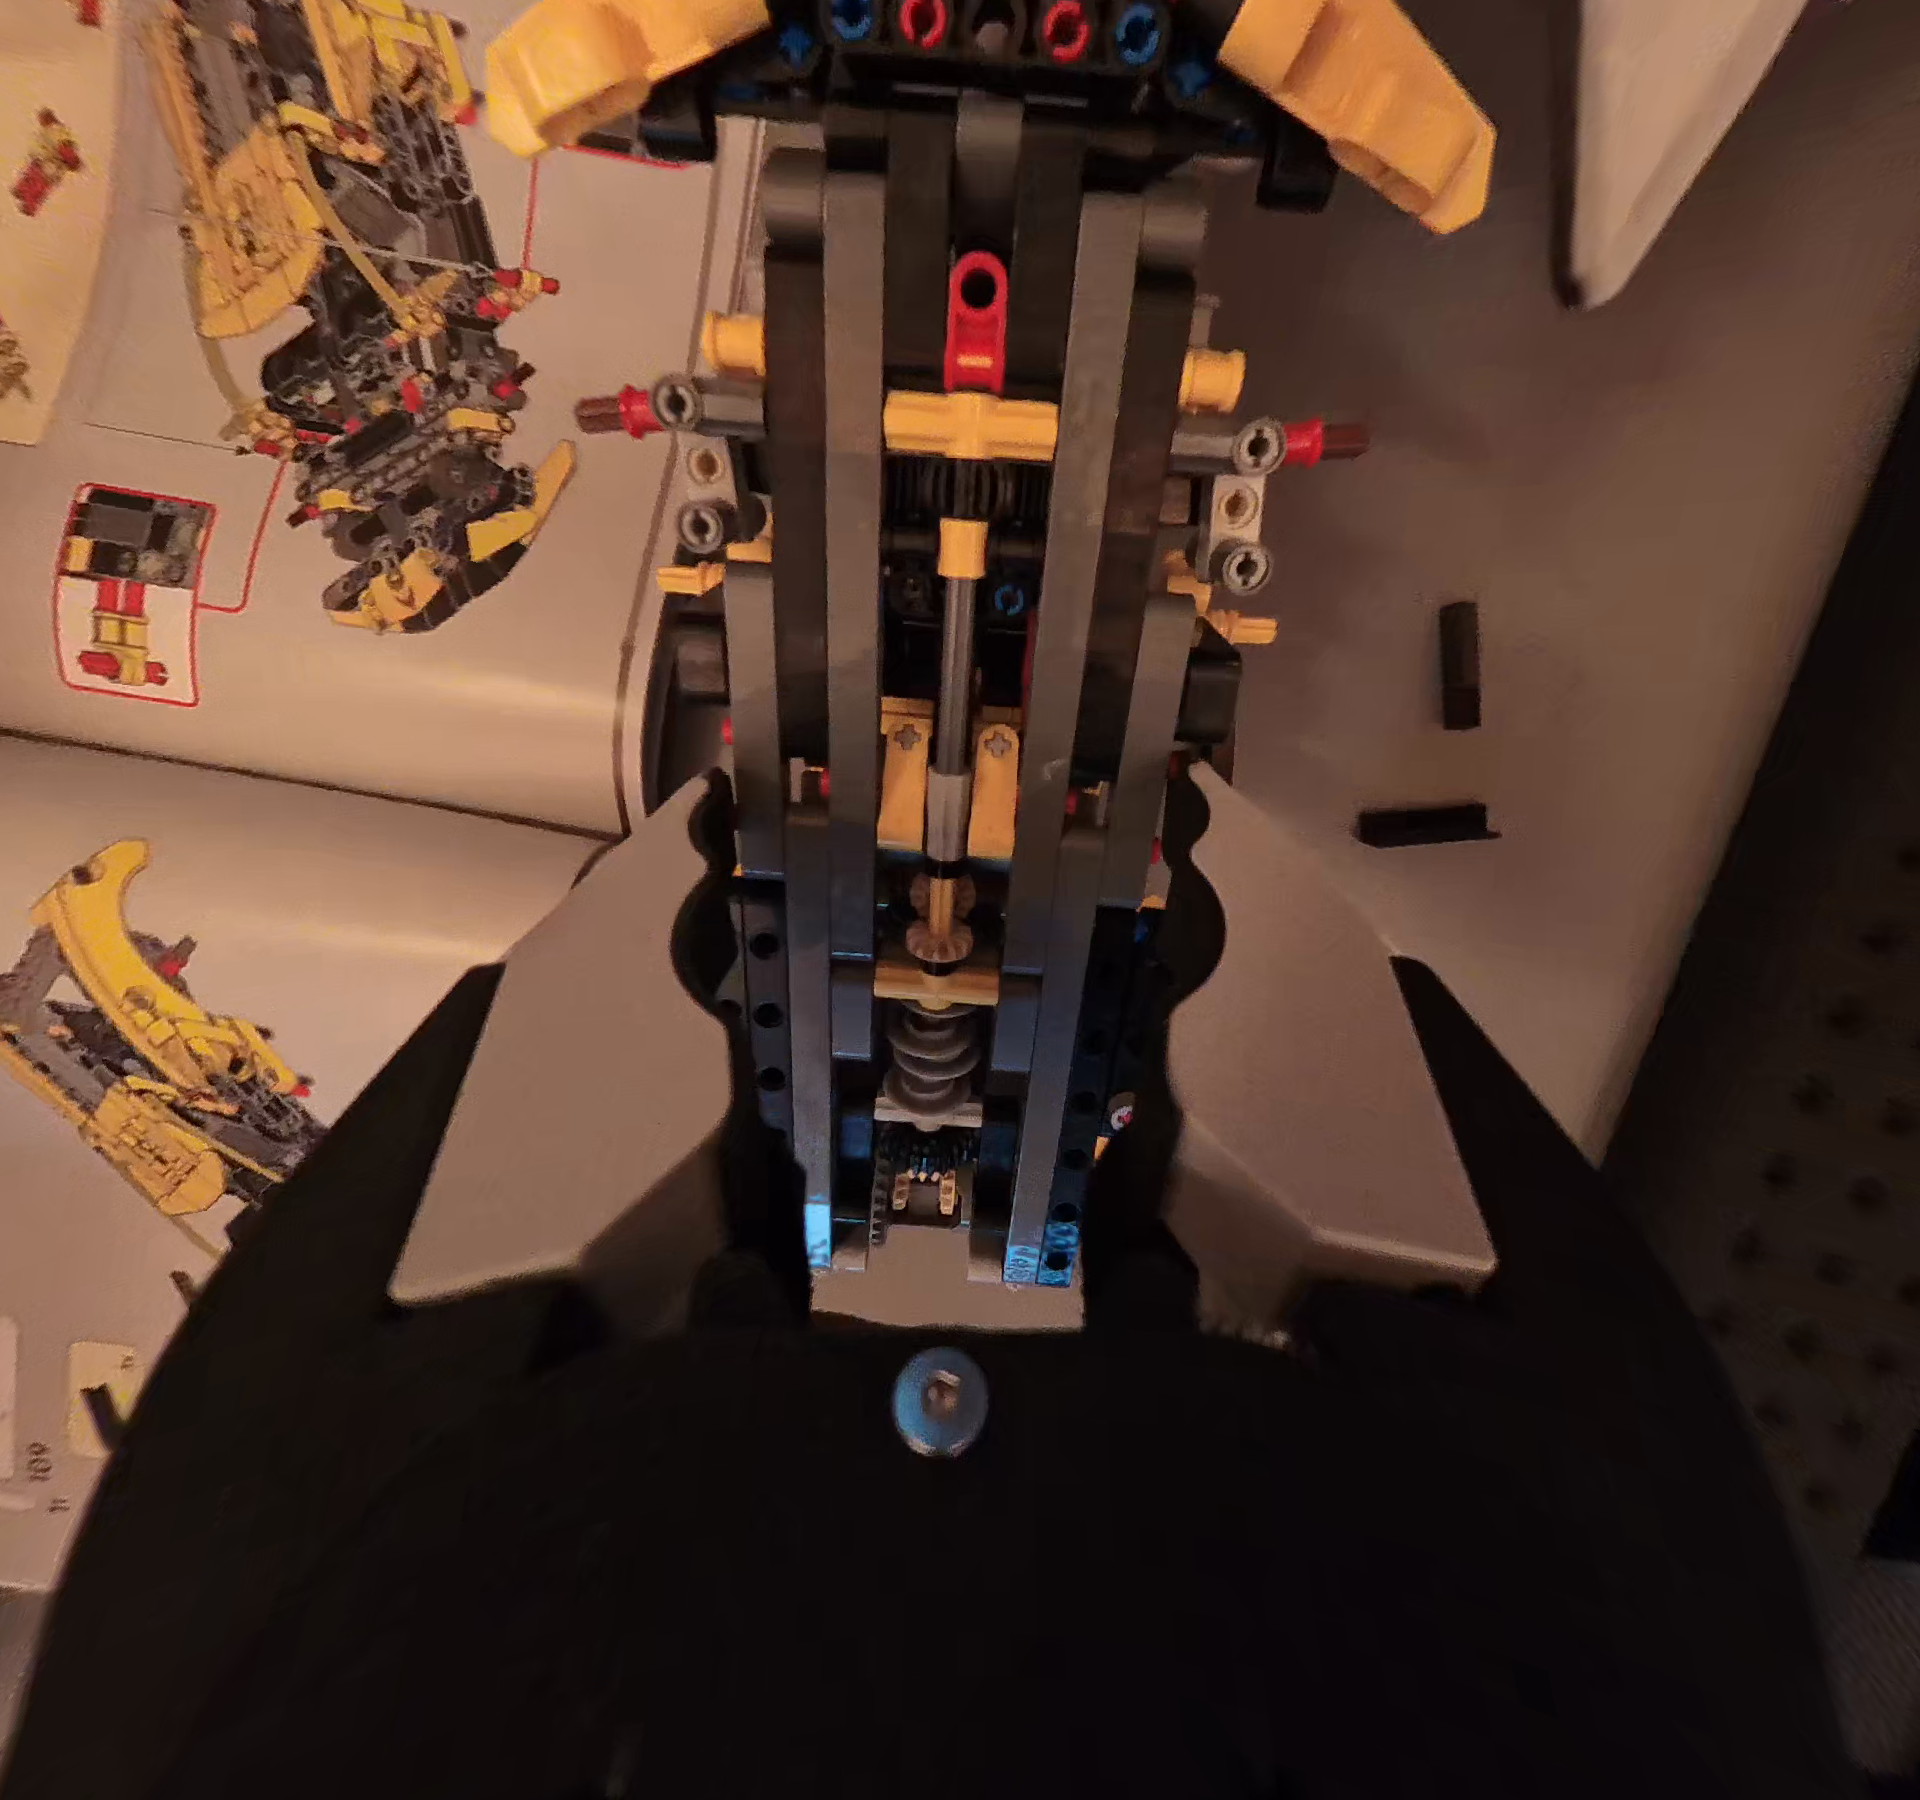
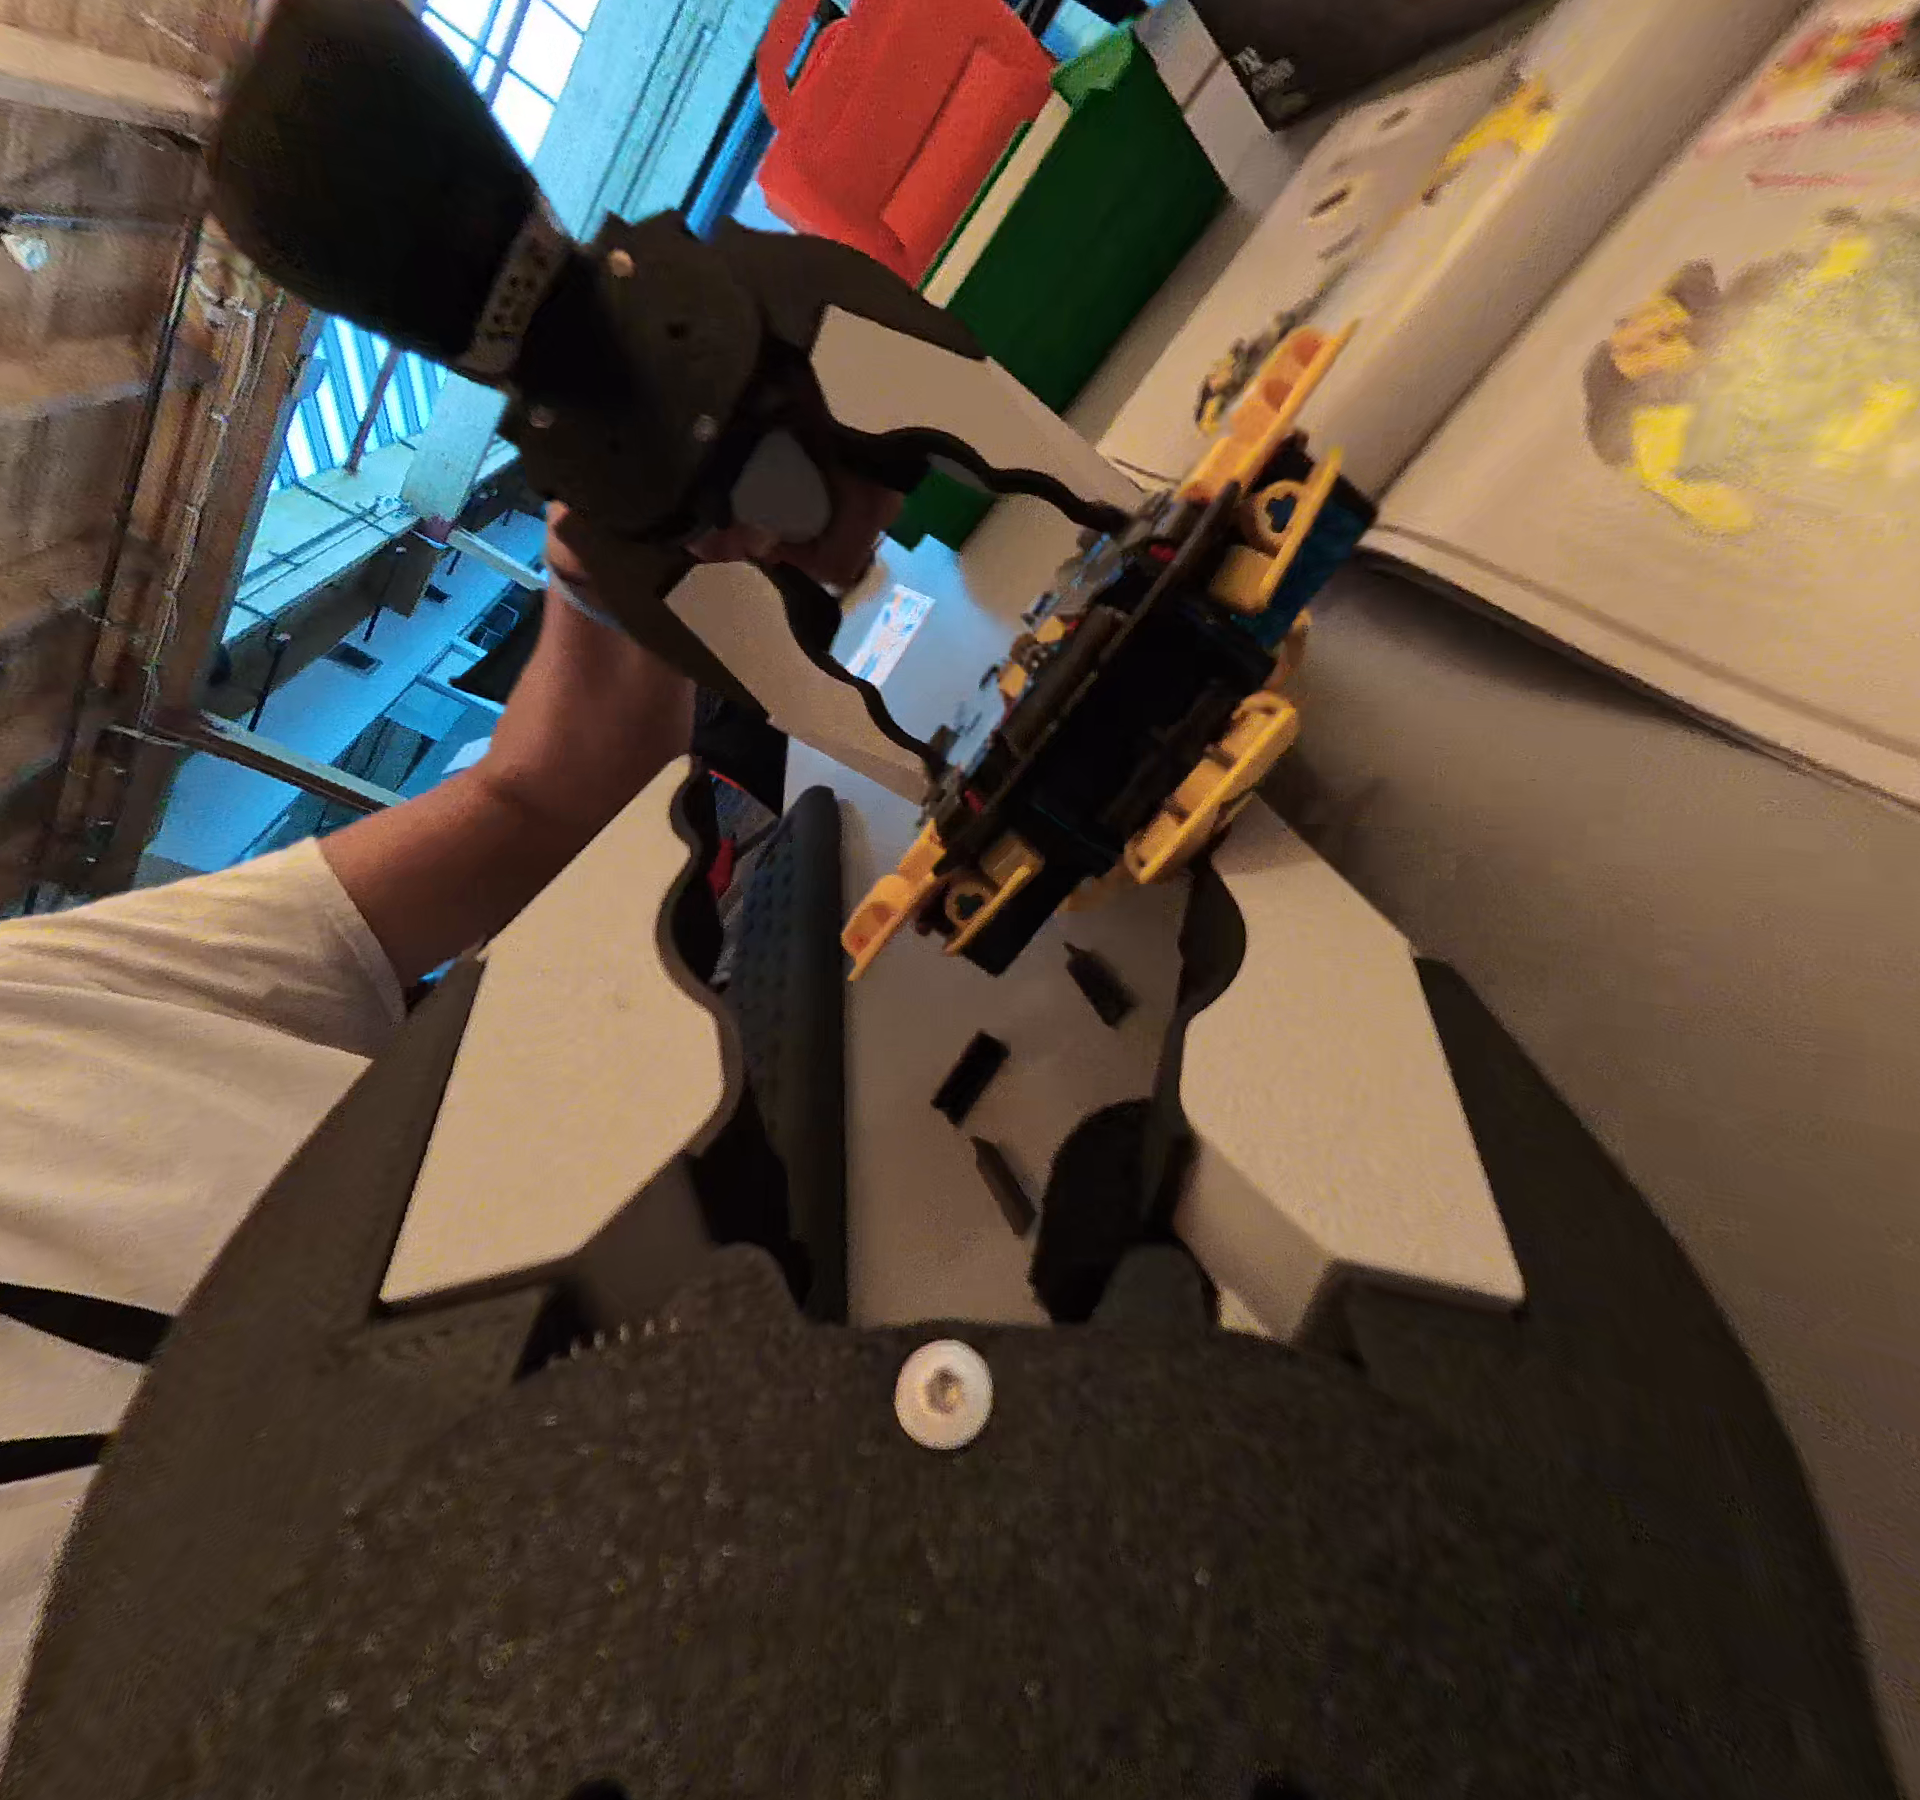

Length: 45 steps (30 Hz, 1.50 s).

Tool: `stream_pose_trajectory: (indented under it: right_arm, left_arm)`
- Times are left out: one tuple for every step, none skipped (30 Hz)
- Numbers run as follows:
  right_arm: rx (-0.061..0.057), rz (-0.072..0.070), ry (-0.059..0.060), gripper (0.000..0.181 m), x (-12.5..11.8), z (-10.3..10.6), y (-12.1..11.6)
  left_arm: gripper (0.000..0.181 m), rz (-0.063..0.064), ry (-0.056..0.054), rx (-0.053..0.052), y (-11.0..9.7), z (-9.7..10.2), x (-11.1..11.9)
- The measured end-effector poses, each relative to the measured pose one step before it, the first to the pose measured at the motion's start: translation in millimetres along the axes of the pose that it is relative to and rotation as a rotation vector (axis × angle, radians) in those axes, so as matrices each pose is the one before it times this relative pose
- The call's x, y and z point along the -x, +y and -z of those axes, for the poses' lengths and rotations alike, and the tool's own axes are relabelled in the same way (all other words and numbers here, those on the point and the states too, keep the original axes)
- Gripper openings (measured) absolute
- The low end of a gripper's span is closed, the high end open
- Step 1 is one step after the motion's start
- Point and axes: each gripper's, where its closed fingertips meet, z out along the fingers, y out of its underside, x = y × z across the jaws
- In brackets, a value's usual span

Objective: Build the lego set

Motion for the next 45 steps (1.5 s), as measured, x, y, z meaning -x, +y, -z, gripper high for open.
stream_pose_trajectory:
  right_arm:
    - [0.0115,-0.0066,0.0086,0.088,-4.67,2.33,3.94]
    - [0.0116,-0.0076,0.0107,0.088,-3.75,1.67,3.98]
    - [0.0154,-0.0068,0.0189,0.088,-4.17,1.44,4.43]
    - [0.0247,-0.0051,0.024,0.09,-4.08,1.74,5.49]
    - [0.0245,0.0013,0.0239,0.09,-3.38,2.32,5.68]
    - [0.0169,0.0005,0.0242,0.089,-2.63,3.08,4.7]
    - [0.0151,-0.0013,0.0236,0.091,-1.87,3.79,4.29]
    - [0.0274,-0.0068,0.0275,0.09,-1.92,4.38,6.27]
    - [0.0371,-0.0077,0.0339,0.088,-2.29,5.44,8.25]
    - [0.0458,-0.0121,0.0598,0.088,-5.39,7.07,9.97]
    - [0.0342,-0.002,0.071,0.087,-5.68,8.41,8.24]
    - [0.0149,0.013,0.0712,0.084,-3.86,8.69,6.01]
    - [0.0113,0.0282,0.06,0.083,-0.82,7.89,3.97]
    - [0.0081,0.0269,0.0773,0.081,-2.81,7.43,2.97]
    - [-0.0008,0.0343,0.0803,0.081,-3.19,5.72,0.69]
    - [-0.0139,0.0435,0.0558,0.078,1.53,3.47,-2.74]
    - [-0.0398,0.0586,0.0223,0.067,8.64,1.55,-7.69]
    - [-0.0632,0.0656,-0.0077,0.055,14.98,-1.37,-11.01]
    - [-0.048,0.0732,-0.0358,0.053,19.83,-6.16,-8.03]
    - [0.0015,0.0731,-0.0371,0.053,18.08,-10.34,-0.61]
    - [0.0394,0.0658,-0.0125,0.053,11.45,-12.71,4.27]
    - [0.0519,0.0663,0.0086,0.055,5.65,-13.34,6.2]
    - [0.0512,0.063,0.0262,0.055,1.69,-11.84,5.88]
    - [0.0287,0.0558,0.0218,0.055,1.78,-9.75,2.67]
    - [0.0079,0.0413,-0.0068,0.054,5.69,-8.38,-0.36]
    - [0.0049,0.0214,-0.0181,0.054,5.95,-7.21,-1.88]
    - [0.0036,0.0139,-0.0178,0.051,4.44,-5.93,-2.59]
    - [0.0007,0.017,-0.0065,0.049,2.21,-5.24,-2.77]
    - [-0.0041,0.0253,0.0007,0.046,0.57,-4.69,-2.8]
    - [-0.0092,0.0251,0.0078,0.044,-1.27,-4.29,-2.87]
    - [0.0001,0.0211,0.0107,0.04,-2.2,-3.89,-1.38]
    - [0.0127,0.0178,0.0136,0.037,-3.17,-3.14,0.08]
    - [0.0174,0.0191,0.0101,0.035,-2.44,-2.05,0.29]
    - [0.0193,0.0207,0.0033,0.033,-0.83,-1.26,-0.12]
    - [0.0212,0.0202,0.0046,0.03,-0.73,-0.78,-0.27]
    - [0.0272,0.0263,0.0098,0.026,-1.71,-0.1,0.12]
    - [0.018,0.0323,-0.0061,0.023,1.31,-0.21,-1.05]
    - [0.0193,0.0271,-0.001,0.019,0.52,-1.1,-0.27]
    - [0.0387,0.0246,0.0211,0.021,-3.58,-1.6,2.44]
    - [0.0463,0.0303,0.0206,0.023,-3.41,-2.19,3.67]
    - [0.0376,0.031,0.0162,0.023,-2.34,-2.56,3.08]
    - [0.0346,0.0273,0.0195,0.022,-2.59,-2.69,2.86]
    - [0.0329,0.0283,0.0128,0.022,-1.35,-2.71,2.72]
    - [0.024,0.0263,0.0081,0.021,-0.37,-2.76,2.18]
    - [0.0159,0.0222,0.0103,0.019,-1.01,-2.76,1.15]
  left_arm:
    - [0.083,-0.0066,0.0011,0.0257,-0.66,-3.35,-0.38]
    - [0.083,-0.0065,0.0018,0.022,-0.2,-2.9,-0.75]
    - [0.083,-0.0056,0.0023,0.0188,0.25,-2.84,-0.98]
    - [0.083,-0.0069,-0.0005,0.0101,-0.46,-2.43,-0.92]
    - [0.083,-0.0047,-0.0025,0.0063,-0.96,-1.68,-0.67]
    - [0.083,-0.0012,-0.0028,0.0094,-0.47,-1.31,-0.39]
    - [0.083,-0.0018,-0.0034,0.0093,-0.49,-1.19,-0.48]
    - [0.083,-0.0043,-0.0041,0.0067,-0.7,-1.39,-0.45]
    - [0.083,-0.004,-0.0042,0.0043,-0.81,-1.98,-0.58]
    - [0.083,-0.0024,-0.0061,0.0027,-0.75,-2.61,-0.49]
    - [0.084,-0.0045,-0.0108,-0.0018,-1.39,-2.47,-0.24]
    - [0.084,-0.0054,-0.0123,-0.0024,-1.4,-1.6,-0.15]
    - [0.083,-0.0027,-0.0086,0.0,-1.21,-0.33,-0.26]
    - [0.084,-0.0014,-0.0031,0.0017,-0.46,-0.07,-0.31]
    - [0.084,-0.0021,0.0002,0.0017,0.06,-0.02,-0.34]
    - [0.084,-0.0003,0.0015,-0.0002,-0.09,0.08,-0.28]
    - [0.084,0.0034,0.0018,-0.0002,-0.03,0.15,0.13]
    - [0.084,0.0043,0.0008,-0.0021,-0.23,0.05,0.09]
    - [0.084,0.0002,-0.0017,-0.0057,-0.21,0.25,0.05]
    - [0.084,-0.0025,-0.003,-0.0106,-0.28,1.04,-0.18]
    - [0.084,-0.0016,0.0011,-0.0164,-0.3,2.25,-0.75]
    - [0.084,0.003,0.0058,-0.0213,-0.32,3.5,-1.26]
    - [0.084,0.0095,0.0108,-0.0277,-0.58,4.81,-1.46]
    - [0.084,0.0137,0.0163,-0.0323,-0.47,5.8,-2.03]
    - [0.084,0.016,0.0193,-0.0367,-0.25,6.78,-2.42]
    - [0.084,0.0165,0.0158,-0.0407,-0.2,7.69,-2.07]
    - [0.084,0.017,0.0078,-0.0404,0.95,8.74,-1.04]
    - [0.083,0.0224,-0.0019,-0.0429,1.55,9.55,0.25]
    - [0.083,0.0314,-0.0105,-0.0517,0.82,9.98,1.44]
    - [0.081,0.0385,-0.0149,-0.0592,0.2,10.21,1.73]
    - [0.078,0.043,-0.0188,-0.0626,0.28,9.97,1.8]
    - [0.075,0.0452,-0.0233,-0.0664,-0.05,9.65,2.12]
    - [0.073,0.044,-0.0206,-0.0694,0.01,8.83,1.35]
    - [0.07,0.0426,-0.0098,-0.0696,0.33,8.11,-0.28]
    - [0.068,0.0412,0.0039,-0.0694,0.63,7.13,-2.02]
    - [0.066,0.0377,0.0165,-0.0678,0.85,5.98,-3.46]
    - [0.063,0.0281,0.0321,-0.0661,0.54,4.57,-5.22]
    - [0.063,0.0111,0.0549,-0.0471,2.1,3.04,-8.02]
    - [0.062,0.0004,0.0528,-0.0083,6.2,2.17,-7.01]
    - [0.062,0.0013,0.0206,0.008,7.15,2.05,-1.52]
    - [0.062,0.0055,0.001,-0.0079,4.36,1.95,1.28]
    - [0.061,0.0081,0.0114,-0.0247,1.45,1.84,-0.86]
    - [0.061,0.0104,0.0234,-0.0282,-0.34,1.48,-3.03]
    - [0.061,0.0093,0.0219,-0.0202,-0.61,0.92,-2.98]
    - [0.061,0.0019,0.014,-0.0062,0.05,0.51,-1.97]
